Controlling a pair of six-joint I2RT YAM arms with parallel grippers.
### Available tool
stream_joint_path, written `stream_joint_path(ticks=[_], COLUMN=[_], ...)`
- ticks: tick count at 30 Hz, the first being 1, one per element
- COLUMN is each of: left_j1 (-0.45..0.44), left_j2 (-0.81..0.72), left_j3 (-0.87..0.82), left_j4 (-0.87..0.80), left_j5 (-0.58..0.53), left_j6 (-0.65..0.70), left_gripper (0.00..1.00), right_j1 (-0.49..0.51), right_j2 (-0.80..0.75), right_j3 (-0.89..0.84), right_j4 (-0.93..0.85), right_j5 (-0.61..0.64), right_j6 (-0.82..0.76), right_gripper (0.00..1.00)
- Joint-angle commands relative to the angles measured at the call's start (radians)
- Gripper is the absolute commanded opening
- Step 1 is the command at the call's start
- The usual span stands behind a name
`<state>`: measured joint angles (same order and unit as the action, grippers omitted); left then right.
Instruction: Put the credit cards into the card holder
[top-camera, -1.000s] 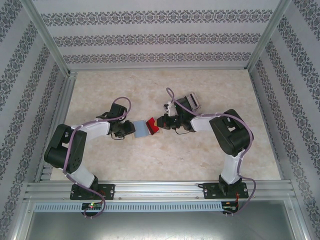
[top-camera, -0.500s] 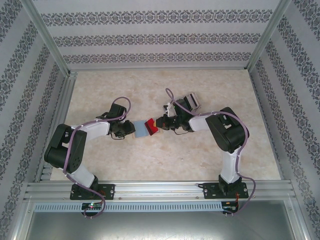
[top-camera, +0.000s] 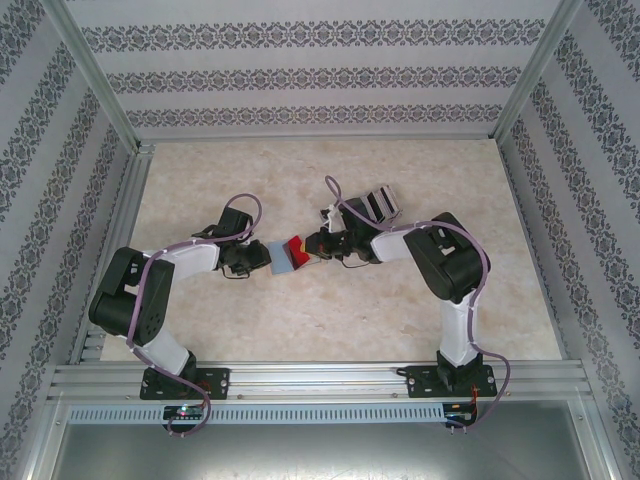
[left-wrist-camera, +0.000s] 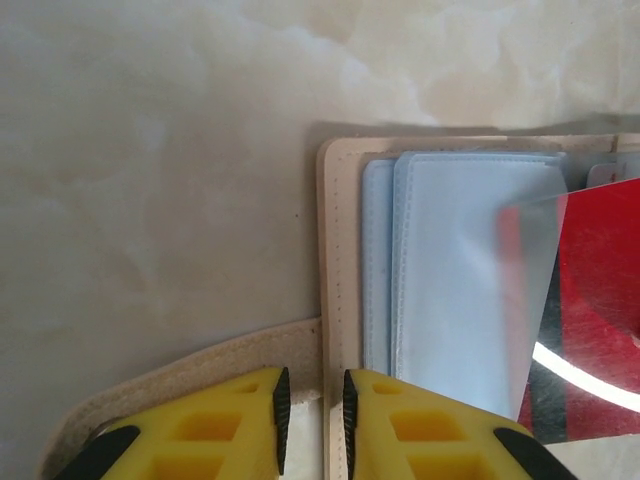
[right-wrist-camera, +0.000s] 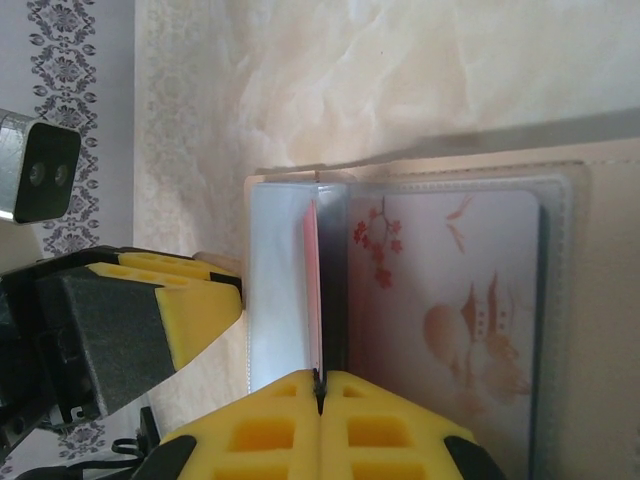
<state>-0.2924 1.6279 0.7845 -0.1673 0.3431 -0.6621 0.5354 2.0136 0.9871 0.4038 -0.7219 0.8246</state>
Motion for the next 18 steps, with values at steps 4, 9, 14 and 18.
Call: stream_joint_path(ticks=[4,9,14,18], left_j1=[0.005,0.004,0.005,0.005], left_j2=[0.023,0.024,0.024,0.029], left_j3=[-0.028,-0.03,-0.032,-0.037], left_j4=[0.015,0.016,0.013,0.033], left_j5=[0.023,0.022,0.013,0.023], left_j6=[-0.01,-0.007,-0.008,-0.017], left_gripper=[0.21,0.19,0.19,0.19], right_j1=[0.027,0.042,0.055,0.104], right_j2=[0.001,-0.026,-0.062,-0.06], right_j3=[0.003,-0.03,-0.067,-0.051], right_j4=[0.024,0.037,0.042,0.019], right_j5=[0.092,0.16,0.235,0.276], right_j6=[0.003,-0.013,-0.016,-0.033], right_gripper=[0.04,0.03,0.03,0.04])
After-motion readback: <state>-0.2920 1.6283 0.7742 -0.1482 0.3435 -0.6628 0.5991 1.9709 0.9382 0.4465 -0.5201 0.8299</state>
